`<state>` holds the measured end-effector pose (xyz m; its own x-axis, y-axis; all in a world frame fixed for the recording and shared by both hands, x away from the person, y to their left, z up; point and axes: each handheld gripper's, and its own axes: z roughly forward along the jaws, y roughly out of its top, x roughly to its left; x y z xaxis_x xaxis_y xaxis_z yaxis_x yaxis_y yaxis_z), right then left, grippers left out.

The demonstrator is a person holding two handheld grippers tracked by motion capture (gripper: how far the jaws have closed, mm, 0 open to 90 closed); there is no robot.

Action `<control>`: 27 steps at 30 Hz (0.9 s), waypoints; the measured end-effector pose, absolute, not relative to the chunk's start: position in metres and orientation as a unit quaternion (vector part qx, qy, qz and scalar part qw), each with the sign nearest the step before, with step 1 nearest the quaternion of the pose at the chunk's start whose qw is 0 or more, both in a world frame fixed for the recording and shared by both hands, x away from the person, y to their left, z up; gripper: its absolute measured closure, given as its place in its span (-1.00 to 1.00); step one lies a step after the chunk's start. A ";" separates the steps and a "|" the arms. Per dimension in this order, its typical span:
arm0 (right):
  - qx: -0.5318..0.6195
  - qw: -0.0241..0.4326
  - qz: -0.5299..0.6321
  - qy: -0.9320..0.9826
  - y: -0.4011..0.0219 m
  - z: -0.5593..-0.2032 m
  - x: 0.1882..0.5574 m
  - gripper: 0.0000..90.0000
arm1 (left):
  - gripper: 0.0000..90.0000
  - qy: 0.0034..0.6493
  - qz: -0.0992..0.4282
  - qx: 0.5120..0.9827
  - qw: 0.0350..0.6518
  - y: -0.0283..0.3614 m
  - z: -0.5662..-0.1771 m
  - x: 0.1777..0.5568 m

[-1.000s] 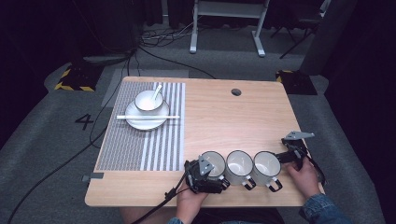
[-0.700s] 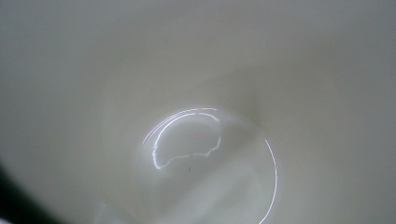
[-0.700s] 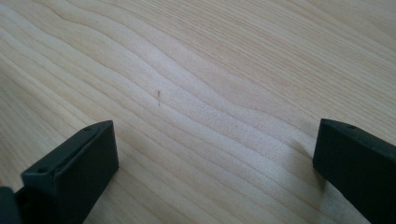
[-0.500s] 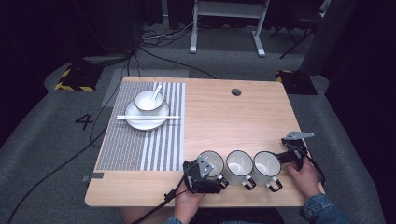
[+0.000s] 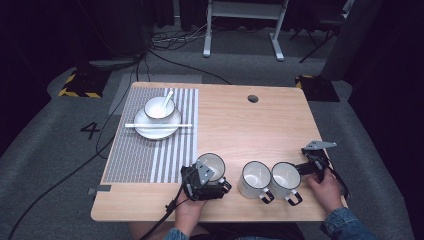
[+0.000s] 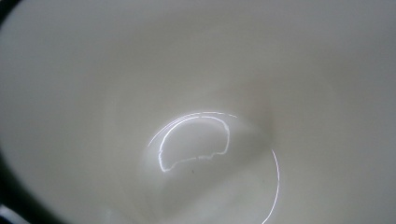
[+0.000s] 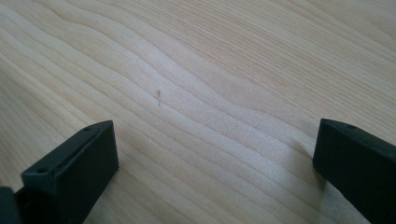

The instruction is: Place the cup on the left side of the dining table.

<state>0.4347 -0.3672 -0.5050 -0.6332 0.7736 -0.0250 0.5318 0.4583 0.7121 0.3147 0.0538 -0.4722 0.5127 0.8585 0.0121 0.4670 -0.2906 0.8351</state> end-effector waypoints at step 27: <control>0.393 0.174 0.346 0.834 -0.367 -0.505 0.434 -0.99 | -0.93 0.486 0.295 0.726 0.387 0.139 -0.442 0.351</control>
